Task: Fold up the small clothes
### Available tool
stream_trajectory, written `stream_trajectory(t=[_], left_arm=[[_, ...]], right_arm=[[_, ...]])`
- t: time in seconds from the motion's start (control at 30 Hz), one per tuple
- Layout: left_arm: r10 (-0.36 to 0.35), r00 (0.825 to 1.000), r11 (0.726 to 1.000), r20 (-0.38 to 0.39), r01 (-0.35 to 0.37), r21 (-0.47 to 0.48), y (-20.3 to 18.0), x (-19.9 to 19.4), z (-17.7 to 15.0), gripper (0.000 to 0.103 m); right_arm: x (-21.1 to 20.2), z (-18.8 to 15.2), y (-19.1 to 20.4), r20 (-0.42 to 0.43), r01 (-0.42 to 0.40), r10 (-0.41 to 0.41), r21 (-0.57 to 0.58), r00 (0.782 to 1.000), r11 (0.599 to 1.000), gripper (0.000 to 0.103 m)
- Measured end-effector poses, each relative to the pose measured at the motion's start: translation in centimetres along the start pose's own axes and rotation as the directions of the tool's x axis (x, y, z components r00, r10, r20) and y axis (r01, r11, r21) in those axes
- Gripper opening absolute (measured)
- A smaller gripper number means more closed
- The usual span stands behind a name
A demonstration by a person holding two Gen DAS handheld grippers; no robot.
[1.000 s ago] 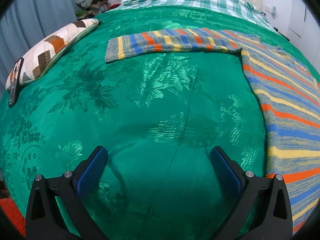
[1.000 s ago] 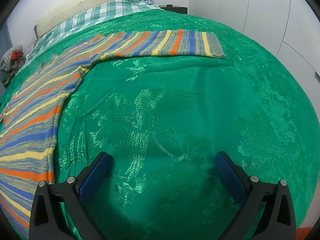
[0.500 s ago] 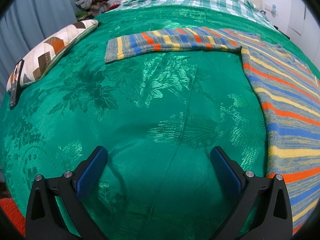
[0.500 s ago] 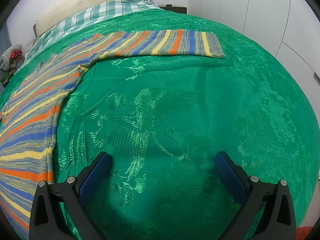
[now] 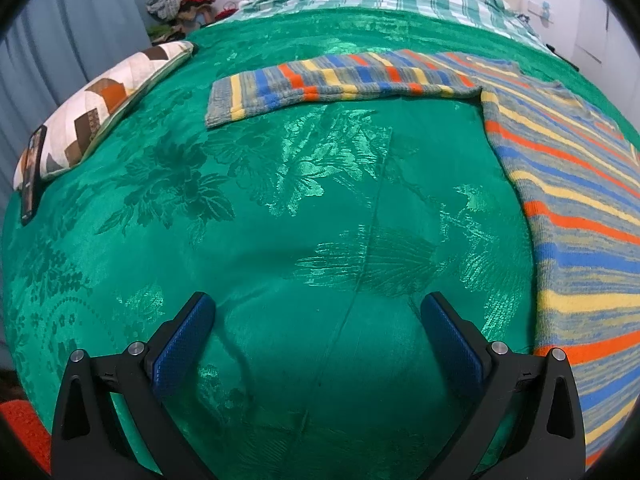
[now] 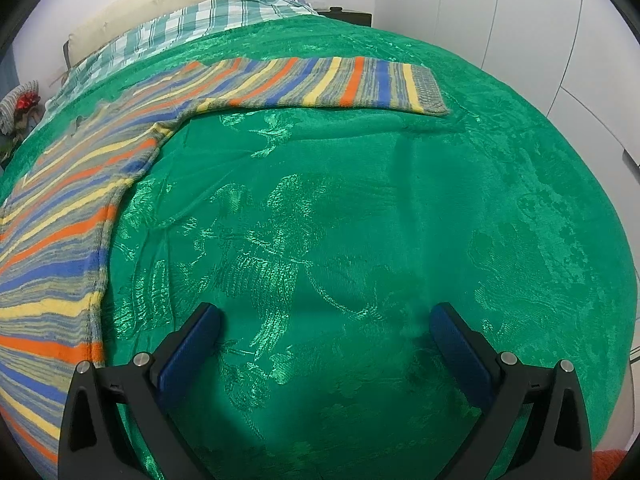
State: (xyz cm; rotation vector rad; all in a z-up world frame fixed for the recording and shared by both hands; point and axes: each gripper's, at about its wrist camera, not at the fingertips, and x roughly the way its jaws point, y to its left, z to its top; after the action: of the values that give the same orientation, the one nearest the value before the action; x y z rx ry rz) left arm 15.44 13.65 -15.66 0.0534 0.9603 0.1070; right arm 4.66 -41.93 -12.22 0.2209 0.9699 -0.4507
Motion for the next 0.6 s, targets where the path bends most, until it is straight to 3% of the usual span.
stream_trajectory(t=[0.43, 0.53, 0.6], left_arm=[[-0.006, 1.000, 1.000, 0.021, 0.006, -0.013, 0.1, -0.3, -0.2, 0.103], [-0.021, 1.000, 1.000, 0.024, 0.021, -0.014, 0.3, -0.4, -0.3, 0.103], [-0.019, 0.999, 1.000, 0.026, 0.019, -0.014, 0.3, -0.4, -0.3, 0.103]], right_arm=[[-0.2, 0.2, -0.1, -0.016, -0.003, 0.004, 0.012, 1.000, 1.000, 0.103], [-0.6, 2.3, -1.9, -0.071, -0.119, 0.123, 0.053, 0.990, 0.991, 0.102], [-1.2, 5.2, -5.2, -0.007, -0.212, 0.215, 0.156, 0.977, 0.965, 0.101]])
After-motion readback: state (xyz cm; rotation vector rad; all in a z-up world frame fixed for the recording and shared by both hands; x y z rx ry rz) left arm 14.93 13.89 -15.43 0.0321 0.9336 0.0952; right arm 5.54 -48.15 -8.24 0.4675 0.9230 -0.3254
